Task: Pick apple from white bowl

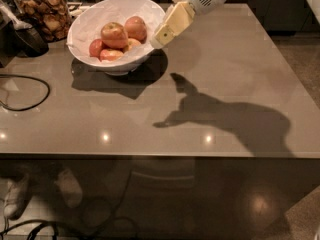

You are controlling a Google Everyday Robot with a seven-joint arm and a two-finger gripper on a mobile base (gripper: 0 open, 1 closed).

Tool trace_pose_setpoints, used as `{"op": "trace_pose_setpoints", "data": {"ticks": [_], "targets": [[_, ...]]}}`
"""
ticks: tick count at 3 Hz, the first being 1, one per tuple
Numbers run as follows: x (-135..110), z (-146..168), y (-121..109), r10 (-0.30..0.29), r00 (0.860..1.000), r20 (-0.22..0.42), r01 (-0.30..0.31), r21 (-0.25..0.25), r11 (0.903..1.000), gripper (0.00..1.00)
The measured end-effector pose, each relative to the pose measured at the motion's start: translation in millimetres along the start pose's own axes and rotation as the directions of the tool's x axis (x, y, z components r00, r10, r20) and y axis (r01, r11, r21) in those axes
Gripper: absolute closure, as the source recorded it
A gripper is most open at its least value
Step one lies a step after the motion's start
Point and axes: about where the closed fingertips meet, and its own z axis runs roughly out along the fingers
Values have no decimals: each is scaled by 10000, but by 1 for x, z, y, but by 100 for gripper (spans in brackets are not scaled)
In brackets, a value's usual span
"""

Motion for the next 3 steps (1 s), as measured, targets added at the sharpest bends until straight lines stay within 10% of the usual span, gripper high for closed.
{"op": "trace_pose_setpoints", "data": {"ticks": [3], "targets": [[-21,46,-19,-391,9929,1122,466,-642,9968,0]]}}
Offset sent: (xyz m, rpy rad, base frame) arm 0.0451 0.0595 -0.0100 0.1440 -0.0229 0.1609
